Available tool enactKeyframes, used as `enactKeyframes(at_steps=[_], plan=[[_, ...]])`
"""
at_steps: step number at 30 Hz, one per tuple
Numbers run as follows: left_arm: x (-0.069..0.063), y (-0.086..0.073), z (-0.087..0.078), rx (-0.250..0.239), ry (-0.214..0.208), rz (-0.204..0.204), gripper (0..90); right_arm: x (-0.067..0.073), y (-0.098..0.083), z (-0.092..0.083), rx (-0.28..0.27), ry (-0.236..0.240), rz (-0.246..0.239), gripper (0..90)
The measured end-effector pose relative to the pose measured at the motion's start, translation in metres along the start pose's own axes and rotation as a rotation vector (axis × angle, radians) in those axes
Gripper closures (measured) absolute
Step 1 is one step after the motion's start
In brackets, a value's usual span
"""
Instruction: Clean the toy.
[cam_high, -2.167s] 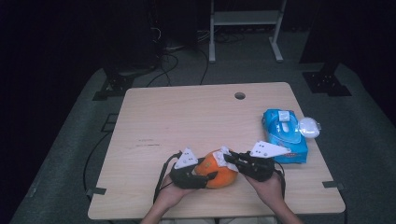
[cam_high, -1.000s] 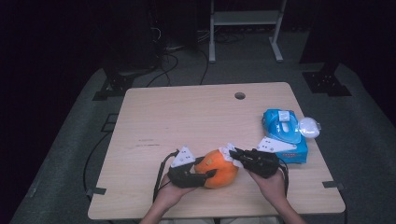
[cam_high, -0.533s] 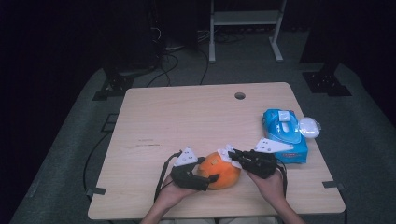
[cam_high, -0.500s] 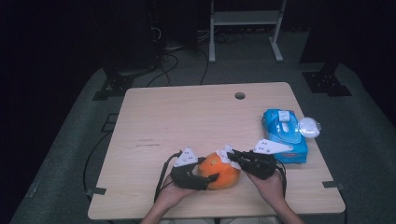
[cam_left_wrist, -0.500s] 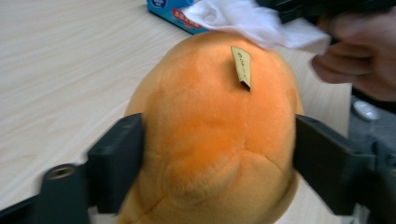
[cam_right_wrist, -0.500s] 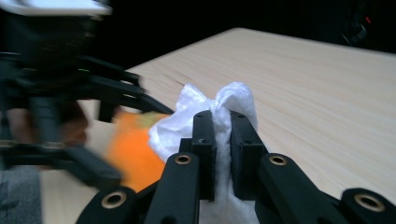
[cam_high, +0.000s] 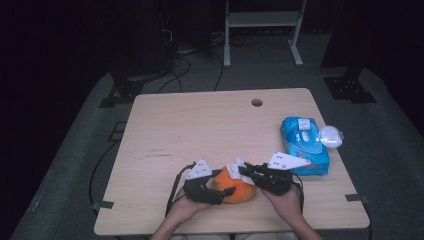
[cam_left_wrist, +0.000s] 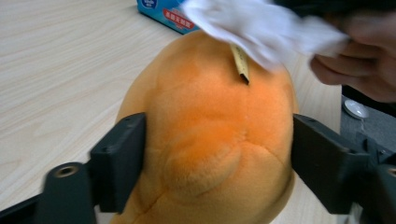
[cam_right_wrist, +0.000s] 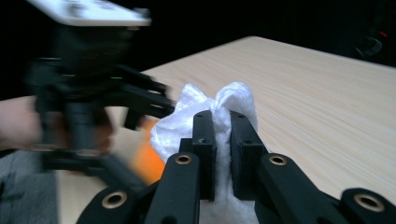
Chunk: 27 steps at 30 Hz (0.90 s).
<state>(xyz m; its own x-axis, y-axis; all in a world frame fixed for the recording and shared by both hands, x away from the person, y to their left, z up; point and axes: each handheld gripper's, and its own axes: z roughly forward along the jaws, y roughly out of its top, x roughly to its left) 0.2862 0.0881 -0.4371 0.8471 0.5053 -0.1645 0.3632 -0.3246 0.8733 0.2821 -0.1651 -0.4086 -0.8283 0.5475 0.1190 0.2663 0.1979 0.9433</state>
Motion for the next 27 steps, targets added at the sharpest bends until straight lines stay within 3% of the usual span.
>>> enactKeyframes(at_steps=[3,7,12,15,18,25,27], plan=[[-0.003,0.002,-0.003,-0.016,0.024,0.033,39.9,0.010,0.003,0.005,0.011,0.007,-0.059,81.5],[-0.003,0.006,-0.006,-0.038,0.007,0.025,48.1,-0.005,-0.001,0.001,-0.001,-0.010,-0.005,81.7],[-0.002,0.005,-0.007,-0.046,0.005,0.016,43.9,-0.008,-0.002,-0.001,0.000,-0.035,0.006,81.7],[0.002,0.003,-0.005,-0.040,-0.007,-0.004,27.1,-0.004,-0.001,0.002,0.020,-0.040,-0.021,81.6],[0.007,-0.001,-0.004,-0.058,-0.034,-0.017,19.1,-0.009,-0.003,0.002,0.027,-0.040,-0.002,81.7],[0.009,-0.007,-0.001,-0.059,-0.052,-0.017,17.5,-0.016,-0.006,0.001,0.032,-0.054,0.025,81.7],[0.006,-0.006,-0.002,-0.054,-0.018,0.017,27.6,-0.014,-0.005,0.001,0.030,-0.051,0.028,81.6]])
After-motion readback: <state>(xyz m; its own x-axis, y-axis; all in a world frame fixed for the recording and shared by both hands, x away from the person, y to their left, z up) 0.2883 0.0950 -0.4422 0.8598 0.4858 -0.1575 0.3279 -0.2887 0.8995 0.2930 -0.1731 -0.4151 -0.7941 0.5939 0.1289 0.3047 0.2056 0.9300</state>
